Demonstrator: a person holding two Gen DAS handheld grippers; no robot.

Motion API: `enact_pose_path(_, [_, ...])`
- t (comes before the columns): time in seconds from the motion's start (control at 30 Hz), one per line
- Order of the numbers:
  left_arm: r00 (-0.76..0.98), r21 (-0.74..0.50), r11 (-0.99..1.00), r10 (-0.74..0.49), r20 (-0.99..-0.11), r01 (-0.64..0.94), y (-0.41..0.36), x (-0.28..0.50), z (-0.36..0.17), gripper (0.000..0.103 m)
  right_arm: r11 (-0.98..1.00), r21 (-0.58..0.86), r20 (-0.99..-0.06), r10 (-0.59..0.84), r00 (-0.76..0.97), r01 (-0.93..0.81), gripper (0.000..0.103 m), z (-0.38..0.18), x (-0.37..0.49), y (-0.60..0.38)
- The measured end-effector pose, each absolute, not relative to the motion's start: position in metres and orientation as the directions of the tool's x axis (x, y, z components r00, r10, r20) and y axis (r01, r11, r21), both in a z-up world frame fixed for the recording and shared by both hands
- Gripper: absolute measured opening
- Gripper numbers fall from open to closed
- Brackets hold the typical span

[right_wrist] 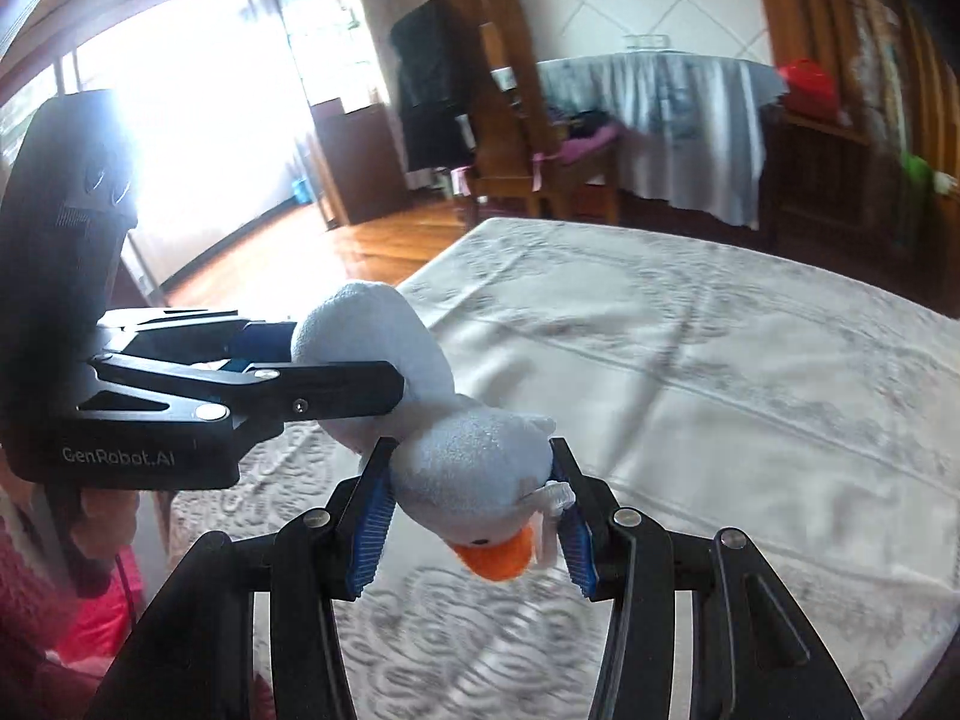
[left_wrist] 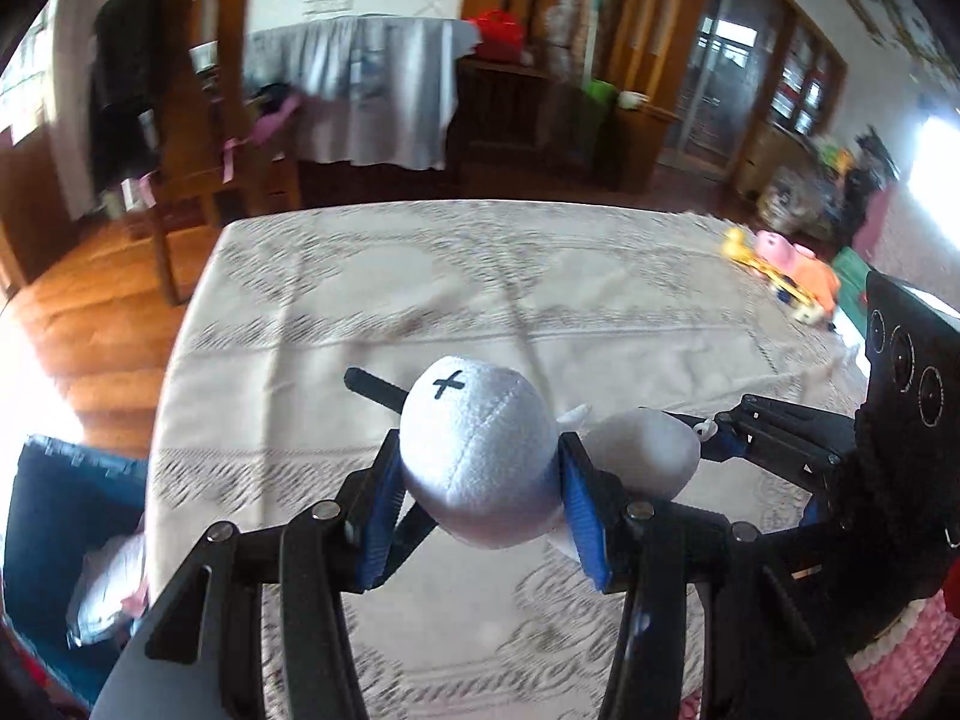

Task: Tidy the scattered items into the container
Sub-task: 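Lift the duck plush with the right tool and carry it over the bin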

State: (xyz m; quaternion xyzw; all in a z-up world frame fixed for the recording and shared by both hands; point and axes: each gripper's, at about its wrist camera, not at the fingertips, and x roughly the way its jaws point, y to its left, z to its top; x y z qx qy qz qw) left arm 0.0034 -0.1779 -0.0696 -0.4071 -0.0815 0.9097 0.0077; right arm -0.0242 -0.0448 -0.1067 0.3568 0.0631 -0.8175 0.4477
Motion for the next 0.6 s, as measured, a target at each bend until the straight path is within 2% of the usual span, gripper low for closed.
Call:
enact_pose_path(0.37, [-0.68,-0.211,-0.929,-0.057,-0.731,0.304,-0.295,0.072,-0.091,0.049,-0.386,0.162,-0.699,-0.695,-0.171,0.908,0.048,-0.118,0.019,-0.196])
enact_pose_path(0.6, [-0.63,-0.178,-0.861,-0.193,-0.752,0.476,-0.367,0.114,-0.099,0.049,-0.252,0.173,-0.725,-0.687,-0.051,0.952,0.048,-0.133,0.047,-0.296])
